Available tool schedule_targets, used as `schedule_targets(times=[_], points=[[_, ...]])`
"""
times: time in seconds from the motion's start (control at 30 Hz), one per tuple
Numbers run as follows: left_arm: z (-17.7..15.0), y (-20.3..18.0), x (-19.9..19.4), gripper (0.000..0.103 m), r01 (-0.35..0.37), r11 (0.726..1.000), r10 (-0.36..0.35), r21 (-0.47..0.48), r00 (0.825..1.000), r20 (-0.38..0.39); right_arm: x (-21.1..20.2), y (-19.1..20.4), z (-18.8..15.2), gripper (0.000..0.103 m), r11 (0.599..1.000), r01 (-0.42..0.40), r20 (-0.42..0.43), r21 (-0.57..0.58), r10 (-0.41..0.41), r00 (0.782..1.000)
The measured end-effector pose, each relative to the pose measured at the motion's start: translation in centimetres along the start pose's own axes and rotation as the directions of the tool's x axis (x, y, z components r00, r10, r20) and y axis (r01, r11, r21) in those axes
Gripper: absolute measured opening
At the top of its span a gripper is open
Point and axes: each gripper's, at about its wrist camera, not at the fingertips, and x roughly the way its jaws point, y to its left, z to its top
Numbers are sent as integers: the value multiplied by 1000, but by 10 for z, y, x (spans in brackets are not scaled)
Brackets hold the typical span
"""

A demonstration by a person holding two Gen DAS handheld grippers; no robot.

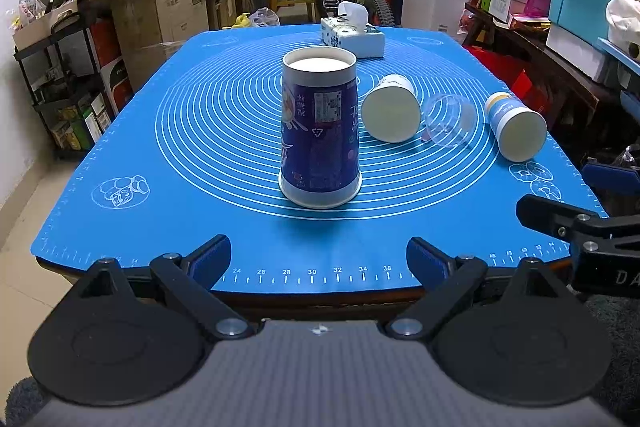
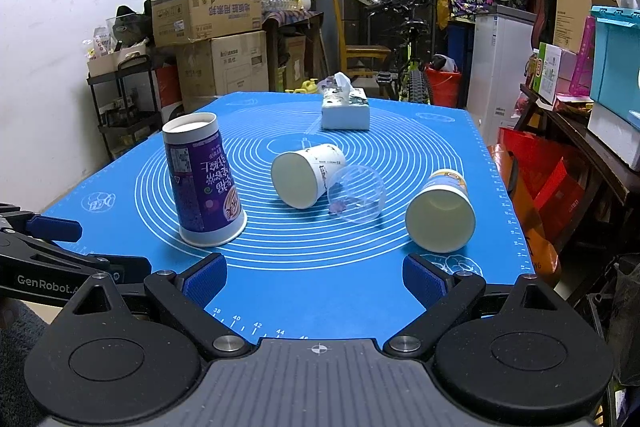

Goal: Flip cup upside down

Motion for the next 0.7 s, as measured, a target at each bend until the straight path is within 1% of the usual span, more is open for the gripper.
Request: schedule_targets(times=[0.7], points=[[-2,1,0,95,0,1000,0,5,1000,3,1,0,-1,95,1000,-2,-2,3,2,1000]])
